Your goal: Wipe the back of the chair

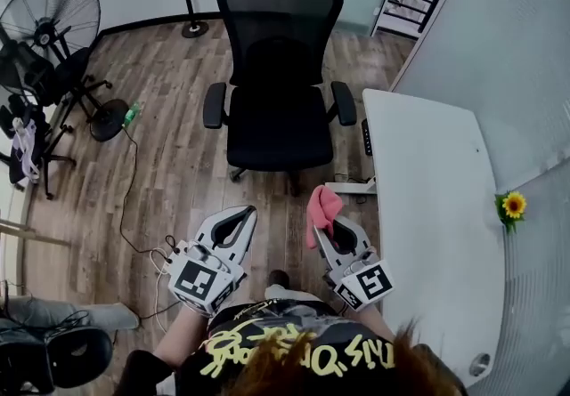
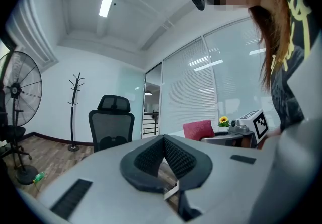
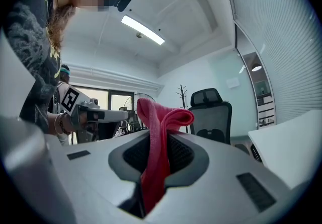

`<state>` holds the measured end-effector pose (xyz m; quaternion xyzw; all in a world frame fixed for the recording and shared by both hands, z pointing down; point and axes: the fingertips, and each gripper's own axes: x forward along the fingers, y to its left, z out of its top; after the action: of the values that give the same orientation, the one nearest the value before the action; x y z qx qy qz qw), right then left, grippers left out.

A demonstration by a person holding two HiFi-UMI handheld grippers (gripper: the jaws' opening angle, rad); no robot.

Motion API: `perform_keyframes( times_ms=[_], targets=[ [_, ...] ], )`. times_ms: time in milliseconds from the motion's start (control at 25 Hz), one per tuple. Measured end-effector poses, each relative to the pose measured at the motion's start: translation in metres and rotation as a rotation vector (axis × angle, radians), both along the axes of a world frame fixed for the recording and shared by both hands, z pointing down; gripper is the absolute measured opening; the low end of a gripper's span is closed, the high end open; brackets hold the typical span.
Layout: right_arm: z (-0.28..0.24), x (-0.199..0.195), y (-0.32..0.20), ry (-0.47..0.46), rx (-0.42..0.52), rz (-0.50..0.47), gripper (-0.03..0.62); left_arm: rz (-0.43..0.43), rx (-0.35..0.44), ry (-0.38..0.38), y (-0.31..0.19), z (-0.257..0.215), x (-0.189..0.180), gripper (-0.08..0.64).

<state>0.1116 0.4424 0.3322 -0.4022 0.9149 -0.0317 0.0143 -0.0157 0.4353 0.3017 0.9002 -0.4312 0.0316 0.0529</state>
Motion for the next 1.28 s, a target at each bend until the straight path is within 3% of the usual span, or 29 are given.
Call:
perform_keyframes(
  times_ms=[160, 440, 640, 920, 1280],
  targets=[
    [0.012, 0.011, -0.009, 0.009, -0.021, -0.015, 0.061, -0.003, 0.03, 0.007, -0.007, 0.001, 0.01, -0.011],
    [0.012, -0.002, -0.019, -0.008, -0.019, -0.038, 0.061, -0.036, -0.016, -0.024, -0.013, 0.01, -0.001, -0.011],
    [0.007, -0.009, -0.022, -0.008, -0.01, -0.056, 0.061, -0.019, 0.016, -0.009, -0.02, 0.004, 0.001, -0.011],
    [0.009, -0.002, -0.034, -0.019, -0.022, -0.039, 0.061, -0.015, -0.007, -0.035, -0.032, 0.009, 0.002, -0.011],
    [0.013, 0.014, -0.053, -0.006, -0.028, -0.034, 0.061, -0.024, 0.048, -0.015, -0.051, -0.004, 0.013, -0.011]
  ],
)
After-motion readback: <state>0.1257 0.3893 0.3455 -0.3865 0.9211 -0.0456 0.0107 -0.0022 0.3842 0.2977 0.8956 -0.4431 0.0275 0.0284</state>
